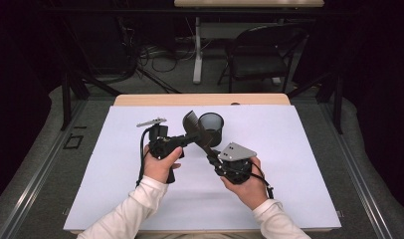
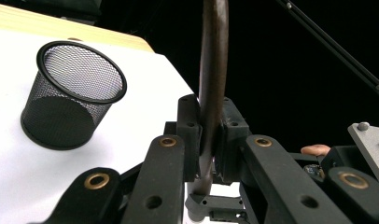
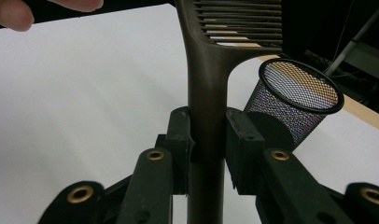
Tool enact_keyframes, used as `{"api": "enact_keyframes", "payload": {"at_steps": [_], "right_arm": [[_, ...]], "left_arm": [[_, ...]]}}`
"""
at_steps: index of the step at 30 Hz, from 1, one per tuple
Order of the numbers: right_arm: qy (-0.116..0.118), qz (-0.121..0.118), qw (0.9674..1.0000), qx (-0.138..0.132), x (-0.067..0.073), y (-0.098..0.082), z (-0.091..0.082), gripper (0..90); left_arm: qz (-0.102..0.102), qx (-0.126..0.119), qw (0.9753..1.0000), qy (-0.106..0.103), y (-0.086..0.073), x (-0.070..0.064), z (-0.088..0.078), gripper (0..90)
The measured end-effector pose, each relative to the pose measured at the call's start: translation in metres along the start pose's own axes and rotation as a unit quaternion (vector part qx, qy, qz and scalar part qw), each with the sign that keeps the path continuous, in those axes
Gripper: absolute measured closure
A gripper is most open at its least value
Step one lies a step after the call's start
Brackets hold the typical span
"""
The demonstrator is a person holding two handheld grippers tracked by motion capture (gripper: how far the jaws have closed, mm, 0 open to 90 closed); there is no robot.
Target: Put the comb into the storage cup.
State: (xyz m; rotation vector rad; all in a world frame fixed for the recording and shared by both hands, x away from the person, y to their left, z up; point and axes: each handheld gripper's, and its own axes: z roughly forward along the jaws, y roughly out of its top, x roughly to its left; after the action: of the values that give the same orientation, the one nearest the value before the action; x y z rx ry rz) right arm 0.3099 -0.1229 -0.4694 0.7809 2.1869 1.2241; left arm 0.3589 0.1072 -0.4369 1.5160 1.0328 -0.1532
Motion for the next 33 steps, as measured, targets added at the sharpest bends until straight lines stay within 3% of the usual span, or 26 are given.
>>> {"api": "enact_keyframes", "payload": {"at_steps": [24,33], "right_arm": [[-0.002,0.000,1.0000,-0.002,0.0007,-0.0010,0.0003,73.0],[-0.001,0.001,1.0000,-0.002,0.0006,-0.0008,0.0004,73.0]], "left_arm": [[-0.027,0.003,0.9996,-0.004,0.0006,0.0027,0.0002,83.6],[-0.028,0.002,0.9996,-0.002,0.0003,0.0022,0.0000,83.8]]}}
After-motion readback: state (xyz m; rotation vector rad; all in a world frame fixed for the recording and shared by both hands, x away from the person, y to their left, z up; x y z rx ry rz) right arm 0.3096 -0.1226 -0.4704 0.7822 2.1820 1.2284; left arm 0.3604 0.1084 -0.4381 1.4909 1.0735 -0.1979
